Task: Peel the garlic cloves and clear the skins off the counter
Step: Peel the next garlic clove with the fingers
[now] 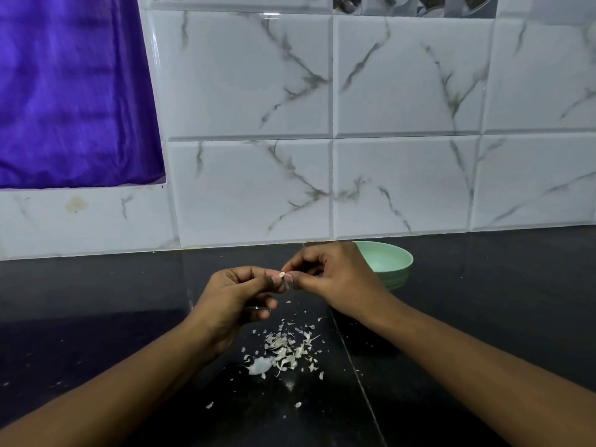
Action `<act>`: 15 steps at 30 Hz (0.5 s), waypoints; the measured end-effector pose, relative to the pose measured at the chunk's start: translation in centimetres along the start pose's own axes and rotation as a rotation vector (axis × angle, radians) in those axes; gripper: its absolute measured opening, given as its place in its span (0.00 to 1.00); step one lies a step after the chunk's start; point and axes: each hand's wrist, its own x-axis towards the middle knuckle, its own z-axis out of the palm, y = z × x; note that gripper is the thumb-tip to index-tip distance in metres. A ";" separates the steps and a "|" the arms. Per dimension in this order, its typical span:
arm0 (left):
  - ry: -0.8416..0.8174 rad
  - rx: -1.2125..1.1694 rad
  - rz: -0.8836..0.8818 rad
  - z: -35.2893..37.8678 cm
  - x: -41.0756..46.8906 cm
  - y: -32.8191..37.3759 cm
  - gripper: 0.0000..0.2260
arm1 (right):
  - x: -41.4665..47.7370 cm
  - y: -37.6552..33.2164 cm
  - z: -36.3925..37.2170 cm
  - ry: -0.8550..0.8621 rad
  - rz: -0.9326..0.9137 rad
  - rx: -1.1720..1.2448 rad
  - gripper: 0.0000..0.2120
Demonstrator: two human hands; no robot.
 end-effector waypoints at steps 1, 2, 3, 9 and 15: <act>0.006 0.009 0.010 0.1 0.0 0.0 0.03 | 0.0 0.0 0.0 0.011 -0.022 -0.041 0.02; 0.013 0.021 0.022 0.1 0.0 0.0 0.03 | -0.1 -0.1 0.0 0.017 -0.041 -0.081 0.02; 0.021 0.035 0.036 0.1 0.0 -0.1 0.03 | -0.1 -0.1 0.1 0.023 -0.060 -0.121 0.02; 0.036 0.139 0.129 0.2 0.0 -0.3 0.02 | -0.4 -0.5 0.8 0.108 -0.222 -0.420 0.08; 0.023 0.176 0.170 0.2 -0.1 -0.4 0.01 | -0.4 -0.6 1.1 0.174 -0.316 -0.554 0.06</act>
